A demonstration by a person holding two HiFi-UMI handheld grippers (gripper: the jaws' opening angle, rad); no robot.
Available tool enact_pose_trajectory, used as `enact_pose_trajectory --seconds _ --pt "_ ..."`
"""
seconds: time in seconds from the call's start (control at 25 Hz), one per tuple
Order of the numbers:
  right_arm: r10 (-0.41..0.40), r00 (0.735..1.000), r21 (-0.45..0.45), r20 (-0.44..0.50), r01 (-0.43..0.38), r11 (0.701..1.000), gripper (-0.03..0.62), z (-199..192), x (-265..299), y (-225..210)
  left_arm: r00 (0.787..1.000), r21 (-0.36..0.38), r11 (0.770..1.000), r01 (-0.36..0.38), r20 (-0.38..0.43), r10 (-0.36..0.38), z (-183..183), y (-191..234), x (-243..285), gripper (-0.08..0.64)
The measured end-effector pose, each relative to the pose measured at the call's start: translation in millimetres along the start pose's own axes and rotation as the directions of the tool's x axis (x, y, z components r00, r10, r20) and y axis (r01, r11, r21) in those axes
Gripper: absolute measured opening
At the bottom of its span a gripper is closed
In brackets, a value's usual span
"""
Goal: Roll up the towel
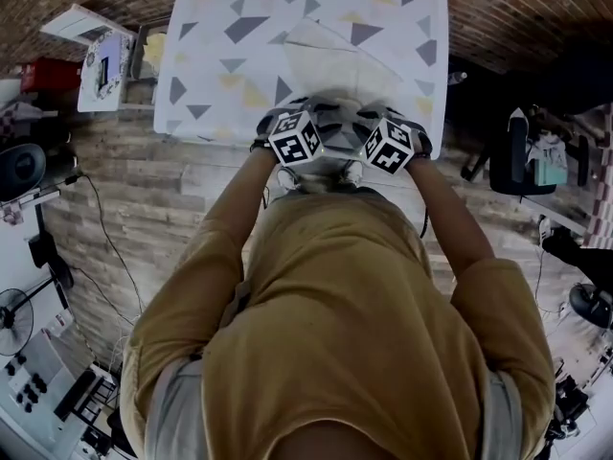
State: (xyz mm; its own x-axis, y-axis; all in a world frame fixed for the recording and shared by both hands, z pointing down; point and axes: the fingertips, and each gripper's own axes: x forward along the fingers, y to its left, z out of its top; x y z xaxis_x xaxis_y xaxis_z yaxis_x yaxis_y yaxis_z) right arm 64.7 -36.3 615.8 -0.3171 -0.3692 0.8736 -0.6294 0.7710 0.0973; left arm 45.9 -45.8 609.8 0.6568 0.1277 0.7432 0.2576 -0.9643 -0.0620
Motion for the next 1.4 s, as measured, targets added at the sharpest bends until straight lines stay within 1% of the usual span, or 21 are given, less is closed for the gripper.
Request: enact_pose_trajectory --seconds 0.12,0.2,0.24,0.32,0.44,0.6,0.68,0.76,0.88,1.0,1.16,1.28,1.4 --pt "-0.013 1.0 -0.08 -0.016 0.012 0.997 0.089 -1 1 3 0.999 0.109 0.994 -0.003 -0.043 0.008 -5 -2 3 0.179" --pt "-0.03 0.999 -0.159 -0.024 0.025 0.987 0.125 2 1 5 0.998 0.159 0.987 -0.004 -0.068 0.015 -9 -1 6 0.179" --pt "-0.039 0.999 -0.2 -0.025 0.033 0.979 0.145 5 0 5 0.996 0.171 0.985 -0.007 -0.081 0.021 -12 1 7 0.179" --pt "-0.056 0.998 -0.265 -0.027 0.047 0.963 0.153 8 0 7 0.994 0.182 0.983 -0.013 -0.103 0.032 -15 5 8 0.178" --pt "-0.088 0.995 -0.304 -0.051 0.069 0.95 0.158 7 6 5 0.992 0.183 0.983 -0.01 -0.121 0.033 -16 6 10 0.178" --pt "-0.098 0.992 -0.301 -0.08 0.07 0.951 0.156 4 12 2 0.991 0.182 0.983 -0.019 -0.124 0.042 -14 8 11 0.176" --pt "-0.121 0.99 -0.291 -0.074 0.095 0.952 0.156 4 11 -1 0.992 0.169 0.985 -0.024 -0.118 0.045 -13 9 10 0.176" --pt "-0.137 0.988 -0.259 -0.065 0.116 0.959 0.124 4 11 -4 0.993 0.148 0.989 -0.025 -0.108 0.041 -12 9 9 0.17" --pt "-0.117 0.991 -0.219 -0.068 0.1 0.971 0.105 2 12 -4 0.994 0.121 0.993 -0.017 -0.103 0.03 -12 9 7 0.158" --pt "-0.109 0.993 -0.176 -0.043 0.1 0.979 0.056 5 7 -5 0.994 0.127 0.992 -0.019 -0.102 0.032 -9 9 4 0.155" --pt "-0.089 0.996 -0.085 0.007 0.089 0.992 0.04 12 -4 -5 0.996 0.147 0.989 -0.021 -0.088 0.034 -6 0 -1 0.163" --pt "-0.061 0.998 -0.049 0.019 0.062 0.997 0.04 12 -9 -4 0.996 0.174 0.982 -0.069 -0.049 0.079 0 0 -3 0.191" --pt "-0.026 0.999 -0.042 0.021 0.027 0.999 0.04 10 -14 0 0.991 0.201 0.972 -0.122 -0.023 0.129 7 4 -4 0.199"
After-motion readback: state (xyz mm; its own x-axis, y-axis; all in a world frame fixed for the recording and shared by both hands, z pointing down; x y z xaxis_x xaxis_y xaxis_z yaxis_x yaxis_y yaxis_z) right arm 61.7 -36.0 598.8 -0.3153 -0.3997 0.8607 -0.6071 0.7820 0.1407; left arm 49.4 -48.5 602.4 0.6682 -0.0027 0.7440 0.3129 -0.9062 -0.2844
